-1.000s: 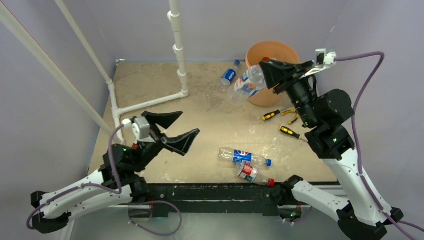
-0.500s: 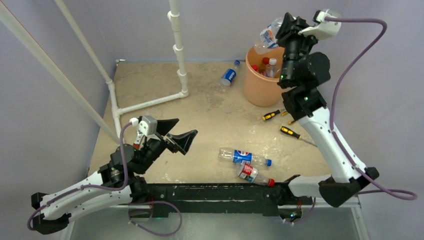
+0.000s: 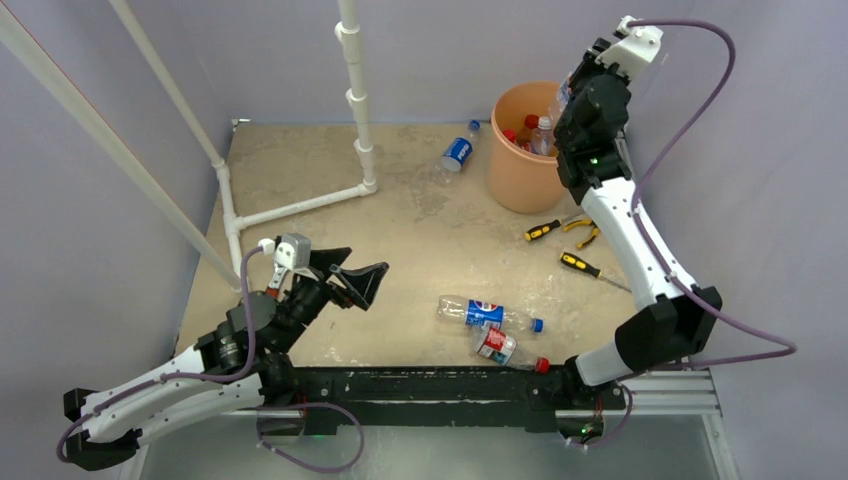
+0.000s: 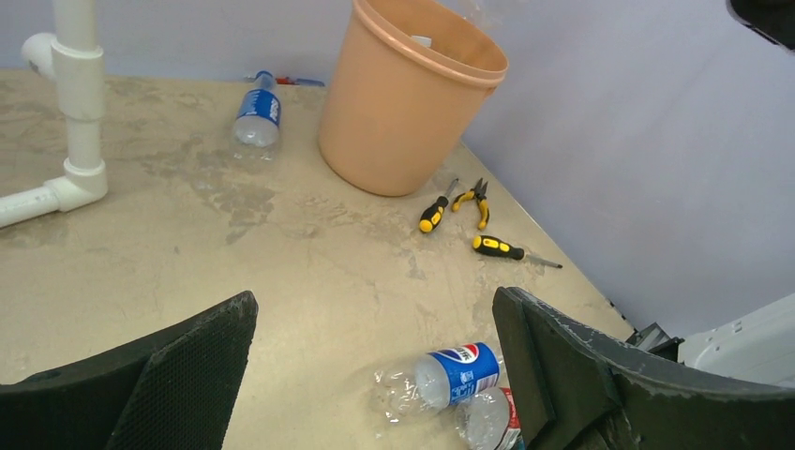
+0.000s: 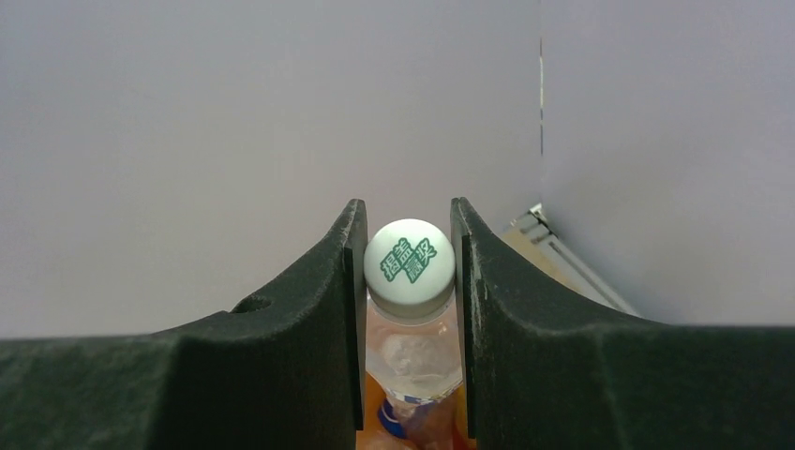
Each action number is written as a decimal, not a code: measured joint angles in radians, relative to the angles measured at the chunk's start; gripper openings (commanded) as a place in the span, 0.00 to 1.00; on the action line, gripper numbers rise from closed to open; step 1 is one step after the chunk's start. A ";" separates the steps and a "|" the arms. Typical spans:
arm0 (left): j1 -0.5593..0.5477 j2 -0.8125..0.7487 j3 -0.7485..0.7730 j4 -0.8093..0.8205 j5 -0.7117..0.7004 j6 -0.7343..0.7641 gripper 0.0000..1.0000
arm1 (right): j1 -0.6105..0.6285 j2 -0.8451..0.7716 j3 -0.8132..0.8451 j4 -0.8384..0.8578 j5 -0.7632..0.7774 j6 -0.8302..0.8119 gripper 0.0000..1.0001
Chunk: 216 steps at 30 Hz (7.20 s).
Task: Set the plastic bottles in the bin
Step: Place the plastic bottle in the trash bin, then pick up the plastic bottle at the center of the board.
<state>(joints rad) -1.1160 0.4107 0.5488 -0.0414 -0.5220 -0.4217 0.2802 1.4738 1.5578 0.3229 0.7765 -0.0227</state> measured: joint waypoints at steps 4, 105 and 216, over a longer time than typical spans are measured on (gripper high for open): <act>0.000 -0.010 -0.014 -0.017 -0.019 -0.026 0.96 | -0.014 0.057 -0.027 0.014 0.023 0.001 0.00; 0.000 0.092 -0.042 -0.006 -0.053 -0.114 0.96 | -0.063 0.162 -0.327 -0.018 -0.507 0.244 0.66; 0.003 1.490 0.744 -0.434 0.658 1.043 0.45 | 0.041 -1.259 -0.788 -0.720 -0.939 0.598 0.92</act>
<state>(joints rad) -1.1133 1.9011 1.2926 -0.4755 0.1356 0.6216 0.3210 0.2146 0.7700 -0.3969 -0.1623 0.5755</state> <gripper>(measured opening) 0.540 0.922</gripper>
